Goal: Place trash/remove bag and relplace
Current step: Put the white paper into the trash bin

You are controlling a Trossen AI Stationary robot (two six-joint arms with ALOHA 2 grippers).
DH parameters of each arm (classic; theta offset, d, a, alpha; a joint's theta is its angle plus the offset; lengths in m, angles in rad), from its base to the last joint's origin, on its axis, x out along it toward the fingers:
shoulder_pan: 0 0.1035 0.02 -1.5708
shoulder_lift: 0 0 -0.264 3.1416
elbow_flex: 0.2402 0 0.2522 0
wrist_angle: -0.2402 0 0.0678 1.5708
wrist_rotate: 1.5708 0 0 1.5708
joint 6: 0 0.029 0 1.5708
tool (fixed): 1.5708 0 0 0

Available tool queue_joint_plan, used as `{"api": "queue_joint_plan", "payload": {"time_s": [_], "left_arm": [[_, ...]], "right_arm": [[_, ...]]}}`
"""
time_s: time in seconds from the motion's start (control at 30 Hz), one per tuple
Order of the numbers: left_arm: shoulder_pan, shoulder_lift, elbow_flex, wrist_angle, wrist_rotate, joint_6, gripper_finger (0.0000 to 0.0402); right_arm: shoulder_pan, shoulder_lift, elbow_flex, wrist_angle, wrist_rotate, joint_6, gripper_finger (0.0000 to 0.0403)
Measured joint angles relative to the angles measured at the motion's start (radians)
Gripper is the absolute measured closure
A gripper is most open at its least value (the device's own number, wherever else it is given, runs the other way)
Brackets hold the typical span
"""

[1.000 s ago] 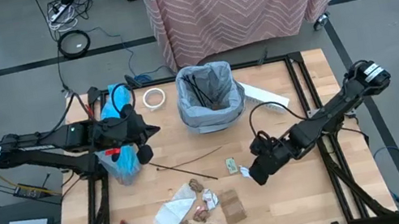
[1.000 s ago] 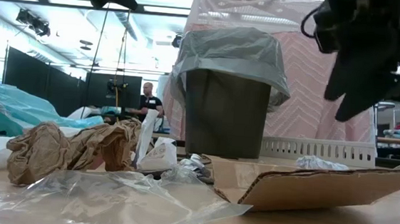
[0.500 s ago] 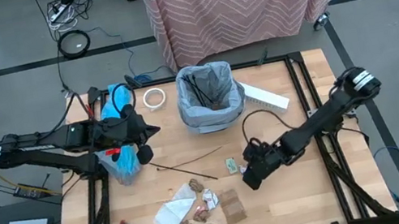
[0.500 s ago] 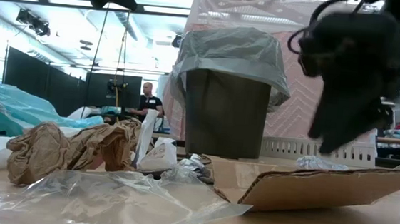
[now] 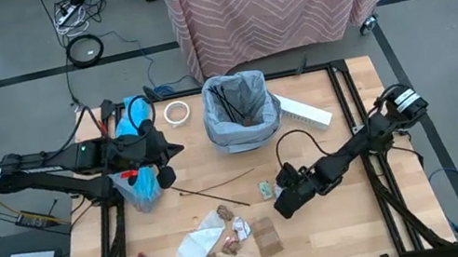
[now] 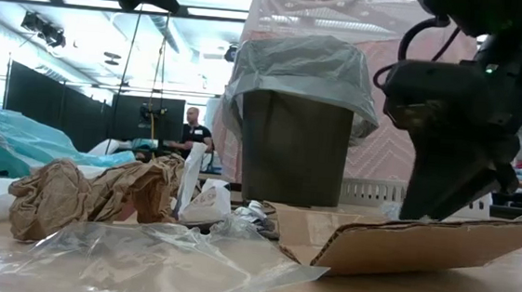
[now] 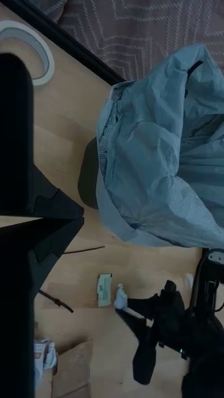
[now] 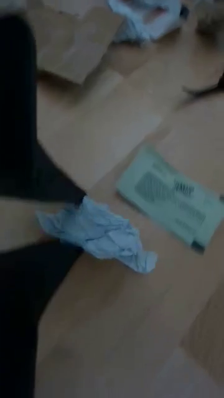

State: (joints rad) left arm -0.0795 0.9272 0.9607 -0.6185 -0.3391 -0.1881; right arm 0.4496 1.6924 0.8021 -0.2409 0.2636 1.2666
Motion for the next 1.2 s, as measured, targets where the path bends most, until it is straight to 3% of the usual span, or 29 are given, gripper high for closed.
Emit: {"api": "queue_joint_plan", "payload": {"time_s": [0.07,0.23,0.37,0.47,0.57,0.67,0.77,0.9,1.0,1.1,1.2], "left_arm": [[0.000,0.000,0.000,0.001,0.000,-0.003,0.0387],[0.000,0.000,0.000,0.000,0.000,-0.005,0.0387],[0.000,0.000,0.000,0.000,0.000,-0.006,0.0387],[0.000,0.000,0.000,-0.001,-0.001,-0.007,0.0387],[0.000,0.000,0.000,-0.001,-0.002,-0.007,0.0387],[0.000,0.000,0.000,-0.001,-0.013,-0.007,0.0387],[0.000,0.000,0.000,0.000,-0.014,-0.007,0.0387],[0.000,0.000,0.000,0.000,-0.015,-0.007,0.0387],[0.000,0.000,0.000,0.000,-0.016,-0.007,0.0387],[0.000,0.000,0.000,-0.001,-0.016,-0.007,0.0387],[0.000,0.000,0.000,-0.001,-0.016,-0.007,0.0387]], "right_arm": [[0.000,-0.019,-0.002,-0.019,0.004,0.009,0.0381],[-0.001,-0.102,0.006,-0.049,-0.004,0.050,0.0399],[0.009,-0.195,0.101,-0.119,0.011,-0.005,0.0401],[0.007,-0.264,0.230,-0.197,0.051,-0.128,0.0402],[-0.036,-0.306,0.371,-0.328,0.180,-0.300,0.0402],[-0.132,-0.320,0.486,-0.421,0.340,-0.478,0.0402],[-0.267,-0.330,0.557,-0.420,0.379,-0.656,0.0403],[-0.460,-0.320,0.597,-0.380,0.324,-0.857,0.0401],[-0.578,-0.306,0.600,-0.361,0.175,-0.932,0.0386],[-0.642,-0.271,0.600,-0.366,0.026,-0.971,0.0353],[-0.656,-0.235,0.600,-0.366,-0.045,-1.002,0.0306]]}}
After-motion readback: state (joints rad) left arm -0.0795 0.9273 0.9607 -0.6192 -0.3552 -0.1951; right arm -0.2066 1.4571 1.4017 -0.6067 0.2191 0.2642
